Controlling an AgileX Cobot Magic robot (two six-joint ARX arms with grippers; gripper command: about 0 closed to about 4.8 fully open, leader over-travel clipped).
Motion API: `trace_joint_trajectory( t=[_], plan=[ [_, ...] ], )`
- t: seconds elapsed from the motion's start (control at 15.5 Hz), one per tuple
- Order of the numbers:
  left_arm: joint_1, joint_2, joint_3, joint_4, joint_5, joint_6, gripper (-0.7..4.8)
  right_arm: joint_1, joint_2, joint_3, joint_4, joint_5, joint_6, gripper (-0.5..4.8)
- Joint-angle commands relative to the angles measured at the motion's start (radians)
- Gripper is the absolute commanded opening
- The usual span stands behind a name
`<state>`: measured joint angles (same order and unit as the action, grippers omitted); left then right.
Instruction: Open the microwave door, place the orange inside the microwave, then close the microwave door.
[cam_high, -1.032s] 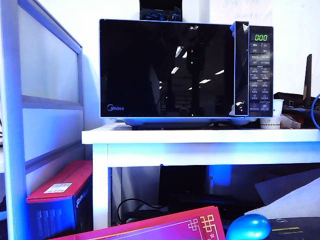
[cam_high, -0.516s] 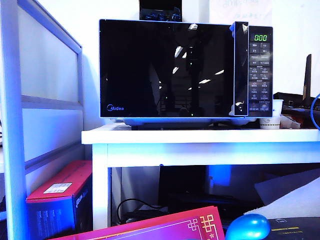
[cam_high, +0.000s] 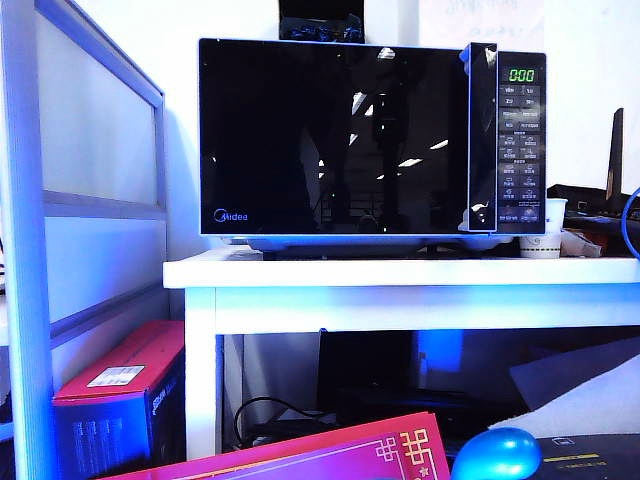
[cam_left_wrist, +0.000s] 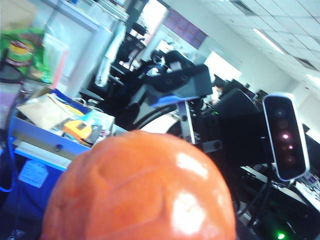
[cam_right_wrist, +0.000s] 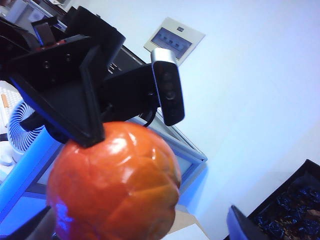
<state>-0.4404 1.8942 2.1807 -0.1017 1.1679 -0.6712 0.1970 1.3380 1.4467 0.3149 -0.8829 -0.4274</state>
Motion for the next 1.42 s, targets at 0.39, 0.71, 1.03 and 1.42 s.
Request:
trace_joint_trajectory(
  t=[0.39,0.71,1.03,1.42],
  plan=[
    [-0.006,-0.007,0.005,0.143,-0.176,0.080,3.72,0.000,0.005,0.004,-0.333,0.447,0.021,4.79],
    [-0.001,-0.008,0.005,0.114,-0.302,0.263,3.72,0.001,0.063,0.002,-0.454,0.599,0.305,4.79],
    [0.014,-0.009,0.005,-0.003,-0.509,0.484,3.72,0.001,0.133,0.002,-0.476,0.818,0.415,4.79],
    [0.014,-0.023,0.005,-0.006,-0.703,0.589,3.72,0.001,0.228,0.002,-0.396,0.890,0.435,4.79]
  ],
)
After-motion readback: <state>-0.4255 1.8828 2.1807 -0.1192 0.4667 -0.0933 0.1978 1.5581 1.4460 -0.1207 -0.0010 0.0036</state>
